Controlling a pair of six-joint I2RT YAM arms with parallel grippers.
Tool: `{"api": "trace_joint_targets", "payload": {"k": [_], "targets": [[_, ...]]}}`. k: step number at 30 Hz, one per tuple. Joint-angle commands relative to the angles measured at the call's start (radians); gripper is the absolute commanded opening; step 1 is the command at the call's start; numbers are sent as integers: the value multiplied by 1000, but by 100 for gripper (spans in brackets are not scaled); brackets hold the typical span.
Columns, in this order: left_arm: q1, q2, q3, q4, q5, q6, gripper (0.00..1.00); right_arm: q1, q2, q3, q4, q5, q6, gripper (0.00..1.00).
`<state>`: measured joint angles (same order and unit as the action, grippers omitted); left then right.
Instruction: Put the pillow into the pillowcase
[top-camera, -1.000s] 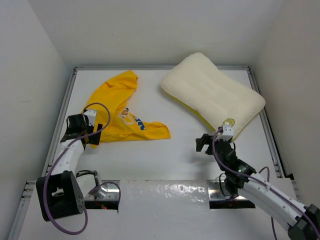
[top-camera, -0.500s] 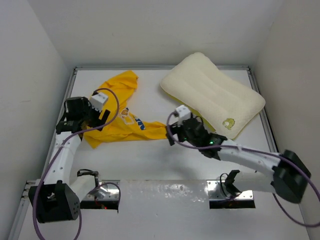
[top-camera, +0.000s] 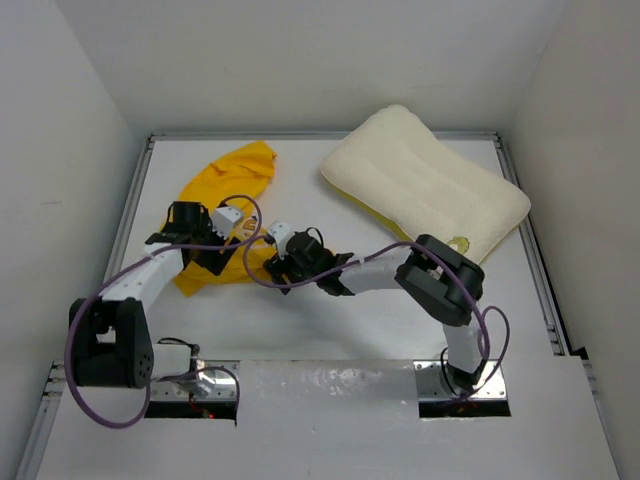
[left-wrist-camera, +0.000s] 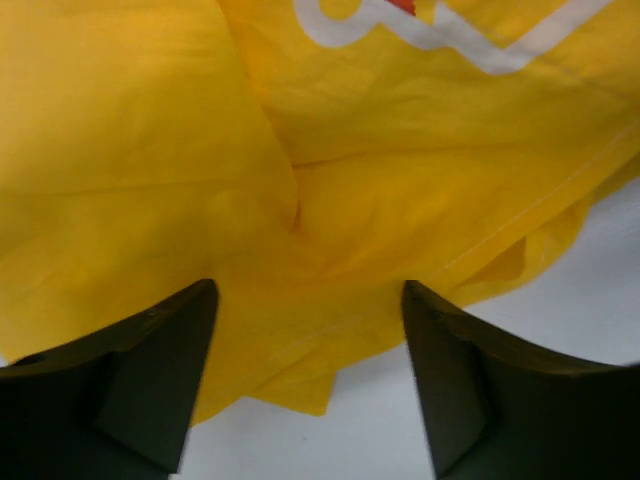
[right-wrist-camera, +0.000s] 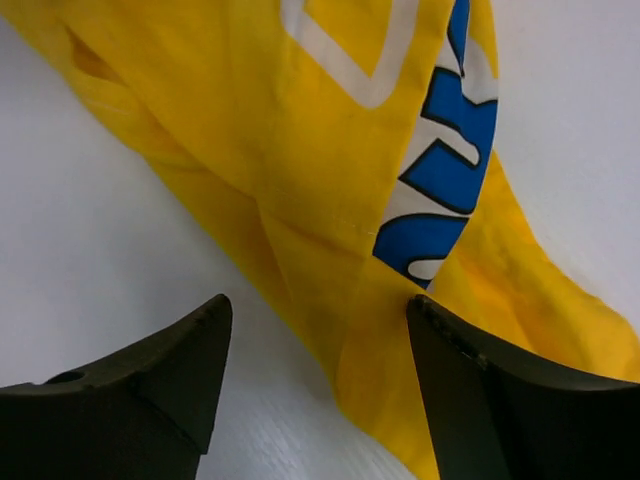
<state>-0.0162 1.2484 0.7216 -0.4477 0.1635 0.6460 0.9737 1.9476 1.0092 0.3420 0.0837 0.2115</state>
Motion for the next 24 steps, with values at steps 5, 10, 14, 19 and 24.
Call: {"api": "trace_joint_targets", "payload": {"k": [5, 10, 14, 19, 24], "targets": [[-36, 103, -14, 52, -13, 73, 59, -76, 34, 20, 97, -28, 129, 24], [-36, 120, -24, 73, -15, 81, 39, -147, 28, -15, 141, -113, 216, 0], [-39, 187, -11, 84, -13, 72, 16, -148, 31, -14, 134, -122, 206, 0], [-39, 250, 25, 122, -30, 27, 0, -153, 17, -21, 126, -124, 181, 0], [-39, 171, 81, 158, -47, -51, 0, -178, -19, -15, 78, -125, 164, 0]]}}
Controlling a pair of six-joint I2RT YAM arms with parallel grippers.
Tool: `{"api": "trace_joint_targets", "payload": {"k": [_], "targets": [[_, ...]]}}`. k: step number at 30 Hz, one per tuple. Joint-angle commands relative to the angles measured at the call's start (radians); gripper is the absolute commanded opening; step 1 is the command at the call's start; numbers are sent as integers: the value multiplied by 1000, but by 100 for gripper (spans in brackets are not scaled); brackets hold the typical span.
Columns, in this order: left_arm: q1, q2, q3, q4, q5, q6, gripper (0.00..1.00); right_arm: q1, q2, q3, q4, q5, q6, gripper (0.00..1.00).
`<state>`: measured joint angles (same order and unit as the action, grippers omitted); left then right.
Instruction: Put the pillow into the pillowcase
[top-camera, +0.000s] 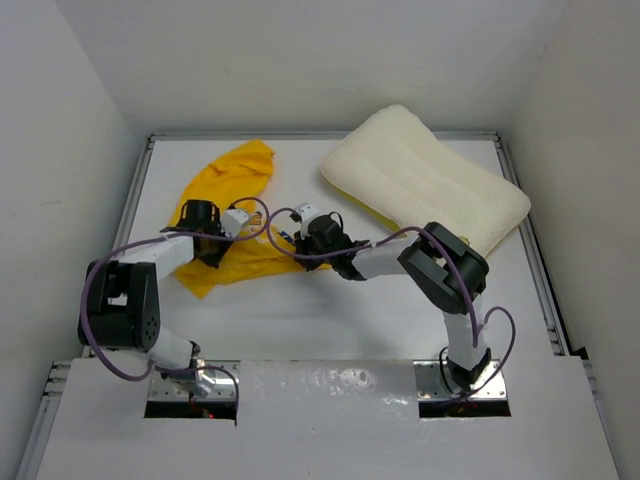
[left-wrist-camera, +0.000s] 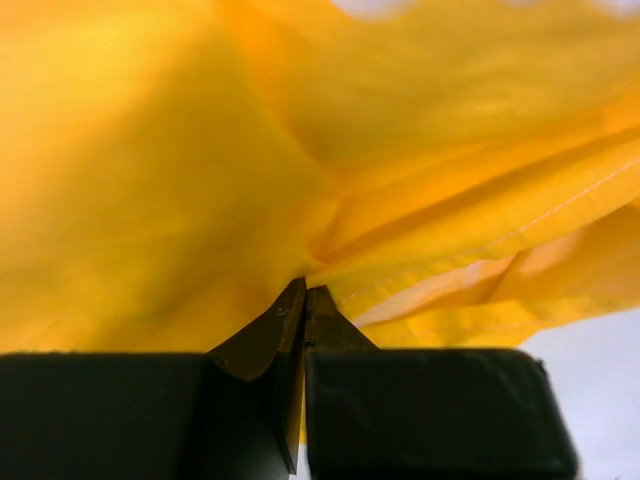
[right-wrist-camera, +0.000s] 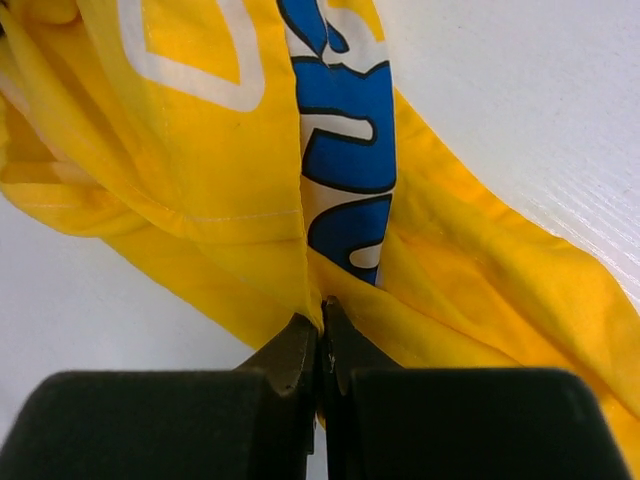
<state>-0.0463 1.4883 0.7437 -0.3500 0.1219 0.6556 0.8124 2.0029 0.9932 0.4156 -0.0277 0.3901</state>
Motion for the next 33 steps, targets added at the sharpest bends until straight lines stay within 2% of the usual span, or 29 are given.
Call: {"api": "trace_joint_targets", "payload": {"k": [1, 5, 7, 11, 12, 13, 14, 15, 16, 17, 18, 19, 20, 22, 24, 27, 31, 32, 33], "targets": [[-9, -94, 77, 75, -14, -76, 0, -33, -81, 2, -3, -27, -14, 0], [-7, -221, 124, 99, -56, -175, 0, -70, -102, 62, -75, -77, -60, 0], [0, -215, 228, 40, -19, -212, 0, -94, -104, 122, -127, -84, -95, 0], [-1, -211, 289, 23, 33, -247, 0, -206, -92, 238, -198, -135, -105, 1], [-1, -209, 298, 29, 50, -254, 0, -231, -81, 310, -239, -147, -103, 7], [-3, -204, 310, 35, 54, -270, 0, -273, -69, 358, -276, -161, -102, 21], [-3, -201, 315, 52, 65, -278, 0, -291, -41, 408, -385, -175, -109, 68], [-3, -192, 322, 57, 88, -292, 0, -303, -35, 508, -455, -181, -159, 83], [-4, -188, 327, 63, 99, -298, 0, -309, -38, 536, -503, -164, -192, 90], [-4, -180, 333, 66, 108, -301, 0, -309, -82, 538, -530, -70, -253, 94], [-4, -165, 339, 65, 128, -307, 0, -309, -114, 475, -506, -14, -273, 99], [-4, -155, 354, 59, 143, -310, 0, -309, -175, 393, -450, 114, -324, 99], [-4, -148, 361, 57, 148, -310, 0, -308, -190, 366, -436, 179, -351, 99], [-4, -126, 382, 59, 151, -317, 0, -309, -178, 369, -480, 332, -460, 99], [-6, -108, 402, 59, 153, -324, 0, -309, -78, 416, -585, 391, -532, 99], [-4, -94, 421, 51, 160, -324, 0, -311, 75, 501, -658, 479, -580, 99], [-6, -85, 433, 48, 142, -321, 0, -311, 204, 564, -667, 554, -614, 98], [-6, -82, 439, 46, 137, -318, 0, -318, 238, 570, -657, 607, -617, 92], [-6, -79, 441, 43, 131, -315, 0, -323, 253, 579, -663, 633, -606, 68]]}}
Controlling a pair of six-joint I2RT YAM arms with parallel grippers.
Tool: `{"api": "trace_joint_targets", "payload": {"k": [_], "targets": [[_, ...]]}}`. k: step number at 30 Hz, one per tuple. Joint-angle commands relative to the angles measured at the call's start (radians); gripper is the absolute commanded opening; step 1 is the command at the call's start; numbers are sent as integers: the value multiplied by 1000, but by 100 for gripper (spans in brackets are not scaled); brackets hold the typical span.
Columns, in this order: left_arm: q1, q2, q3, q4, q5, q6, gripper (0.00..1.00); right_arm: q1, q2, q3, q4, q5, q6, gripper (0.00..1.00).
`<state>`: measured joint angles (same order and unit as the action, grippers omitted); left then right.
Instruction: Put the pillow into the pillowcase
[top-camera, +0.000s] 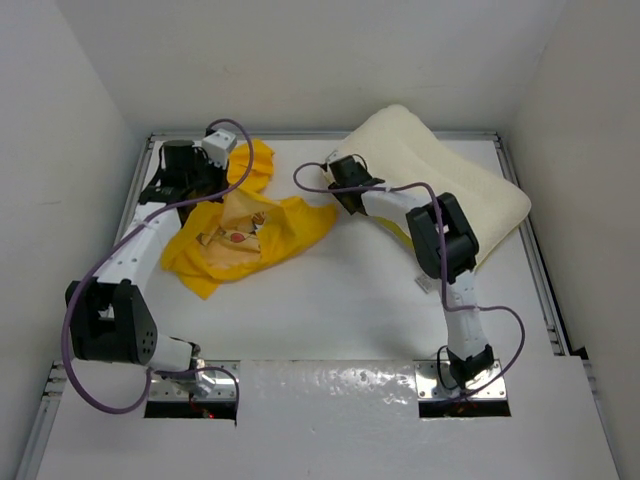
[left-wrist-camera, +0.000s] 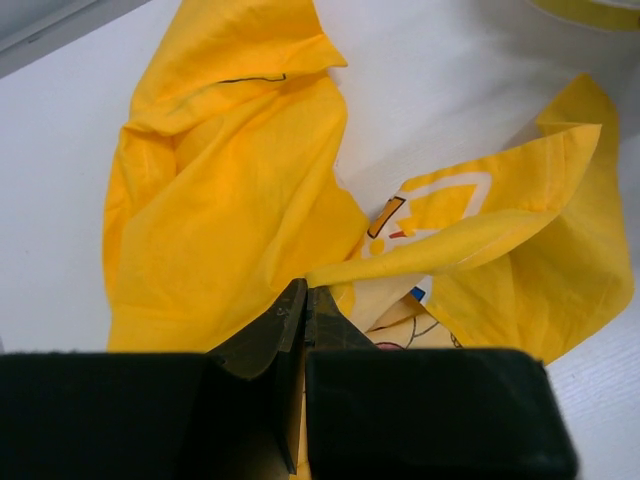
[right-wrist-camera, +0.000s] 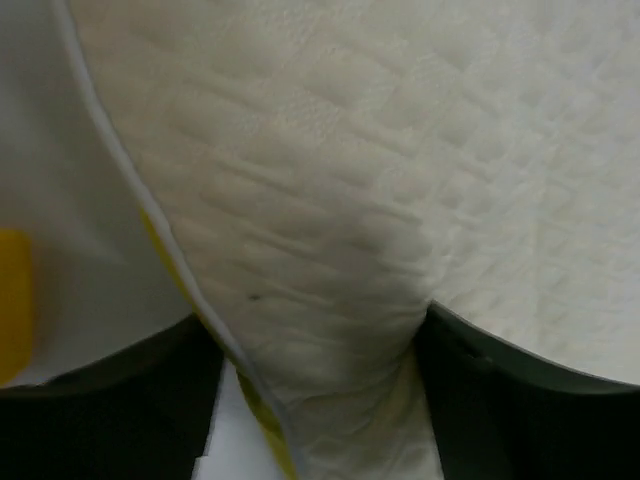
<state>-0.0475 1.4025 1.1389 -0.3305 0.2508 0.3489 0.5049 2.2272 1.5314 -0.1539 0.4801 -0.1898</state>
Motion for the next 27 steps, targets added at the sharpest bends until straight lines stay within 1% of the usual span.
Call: {"api": "trace_joint_targets", "payload": {"k": [1, 2, 3, 5, 6, 7, 8, 9, 11, 12, 14, 15, 16, 17, 18, 19, 20, 21, 22, 23, 25, 26, 27], "targets": [[-5, 13, 51, 24, -10, -5, 0, -23, 35, 62, -105, 141, -17, 55], [-5, 16, 53, 27, -15, -2, 0, -35, 22, 64, -114, 132, -10, 38], [-5, 21, 56, 27, -18, -2, 0, -39, -1, 30, -110, 130, 4, 0], [-5, 39, 68, 33, -30, -4, 0, -37, -90, -54, -60, 144, 6, 0], [-5, 49, 74, 33, -34, -4, 0, -34, -224, -161, 1, 144, 24, 0], [-5, 70, 94, 34, -36, -5, 0, -31, -303, -219, 34, 143, 41, 0], [-5, 82, 107, 34, -39, -8, 0, -20, -484, -352, 93, 114, 70, 0], [-5, 95, 119, 33, -39, -10, 0, -14, -582, -425, 121, 77, 79, 0], [-5, 134, 159, 27, -42, -17, 0, 17, -772, -572, 186, -38, 79, 0], [-5, 156, 185, 25, -41, -19, 0, 41, -945, -705, 227, -204, 58, 0], [-5, 176, 208, 28, -48, -22, 0, 76, -1087, -816, 264, -381, 33, 0], [-5, 184, 219, 28, -53, -25, 0, 102, -1141, -900, 280, -437, 35, 0], [-5, 197, 238, 28, -54, -30, 0, 159, -1205, -922, 284, -487, 39, 0], [-5, 204, 248, 28, -51, -30, 0, 184, -1212, -929, 265, -535, 42, 3], [-5, 214, 265, 25, -42, -33, 0, 204, -1207, -906, 181, -587, 47, 10], [-5, 220, 274, 24, -39, -33, 0, 233, -1169, -884, 125, -710, 46, 21], [-5, 223, 281, 12, -39, -34, 0, 242, -1146, -857, 72, -780, 41, 63], [-5, 230, 292, 5, -38, -34, 0, 248, -1121, -803, -28, -852, 27, 79], [-5, 230, 294, -2, -36, -31, 0, 251, -1100, -783, -64, -947, 23, 87], [-5, 230, 294, -13, -33, -28, 0, 253, -1082, -757, -81, -963, 23, 99], [-5, 224, 286, -36, -28, -14, 0, 253, -1095, -761, -32, -953, 35, 99], [-5, 214, 273, -39, -25, -7, 0, 253, -1126, -769, 59, -899, 71, 99], [-5, 210, 263, -41, -27, -2, 0, 251, -1149, -771, 110, -797, 96, 99]]}}
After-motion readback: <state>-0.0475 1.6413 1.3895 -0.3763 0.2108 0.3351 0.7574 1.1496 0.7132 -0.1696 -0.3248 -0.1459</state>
